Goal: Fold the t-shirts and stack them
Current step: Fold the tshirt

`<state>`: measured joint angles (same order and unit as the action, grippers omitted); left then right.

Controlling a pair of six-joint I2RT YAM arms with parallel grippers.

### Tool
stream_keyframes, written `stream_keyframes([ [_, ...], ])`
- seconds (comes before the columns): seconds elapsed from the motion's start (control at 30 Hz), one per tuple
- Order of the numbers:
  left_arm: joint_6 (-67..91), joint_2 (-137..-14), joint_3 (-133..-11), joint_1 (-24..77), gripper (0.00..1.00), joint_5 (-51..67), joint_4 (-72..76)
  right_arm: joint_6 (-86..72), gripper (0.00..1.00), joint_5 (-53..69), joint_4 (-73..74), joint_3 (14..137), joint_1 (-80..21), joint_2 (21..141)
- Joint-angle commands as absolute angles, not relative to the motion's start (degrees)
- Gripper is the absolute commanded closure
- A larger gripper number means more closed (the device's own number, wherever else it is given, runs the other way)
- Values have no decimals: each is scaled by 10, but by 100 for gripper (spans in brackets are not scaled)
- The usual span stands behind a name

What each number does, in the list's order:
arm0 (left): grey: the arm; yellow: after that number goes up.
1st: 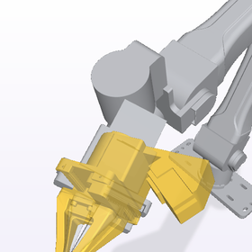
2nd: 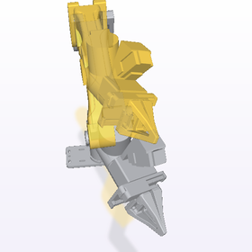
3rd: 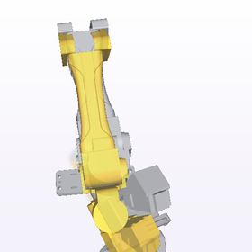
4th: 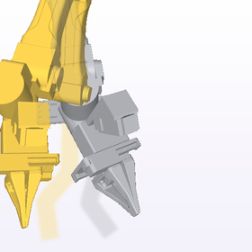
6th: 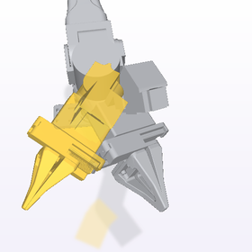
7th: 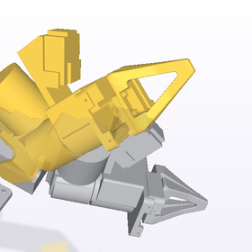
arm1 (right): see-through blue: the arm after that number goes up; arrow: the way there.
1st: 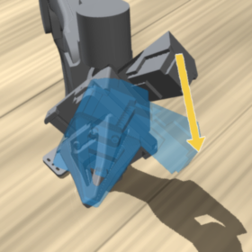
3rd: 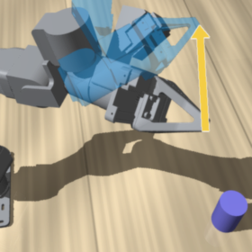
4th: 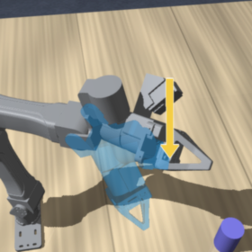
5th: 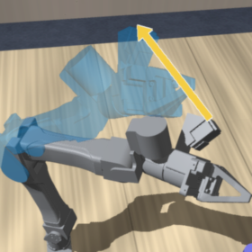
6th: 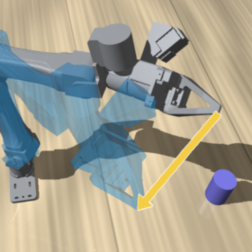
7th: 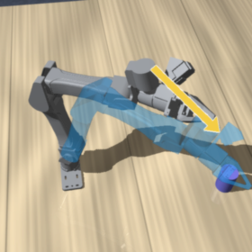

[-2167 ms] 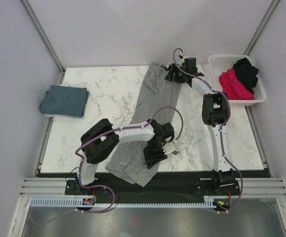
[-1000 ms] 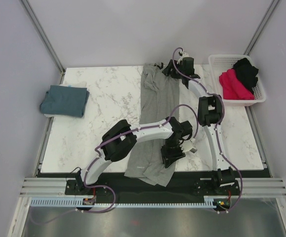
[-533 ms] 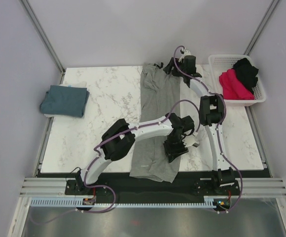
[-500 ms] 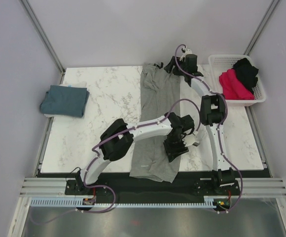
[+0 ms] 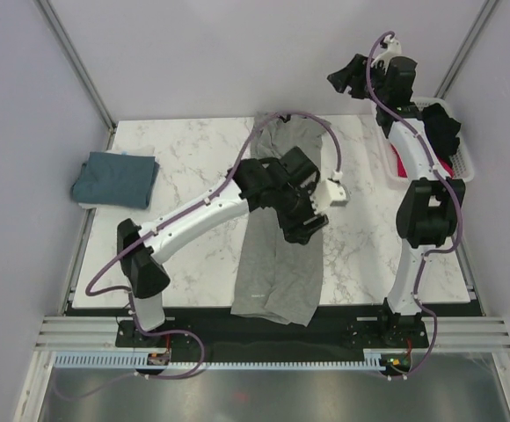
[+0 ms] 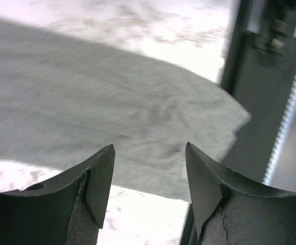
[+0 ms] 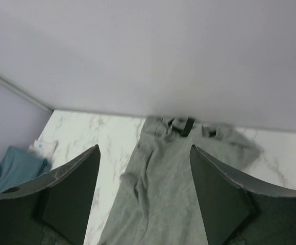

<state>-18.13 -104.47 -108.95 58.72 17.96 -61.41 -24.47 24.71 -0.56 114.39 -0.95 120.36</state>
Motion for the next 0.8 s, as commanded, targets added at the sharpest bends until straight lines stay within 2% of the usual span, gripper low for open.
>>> stream_keyframes([
  [0.0,-175,-1090,-1135,448,35,171,-586,-272,21,294,40,1052,-17,1168],
  [0.17,-135,-1204,-1245,313,34,257,-560,-329,21,317,12,952,-17,1138],
  [0.27,-129,-1252,-1304,249,31,304,-505,-329,21,321,4,940,-18,1150],
  [0.4,-134,-1289,-1303,221,30,343,-438,-317,21,330,-10,961,-20,1185],
  [0.67,-29,-1383,-1329,191,18,425,-323,-340,20,348,-33,990,-42,1269],
  [0.77,-16,-1417,-1338,191,15,420,-301,-335,20,350,-35,1007,-46,1302],
])
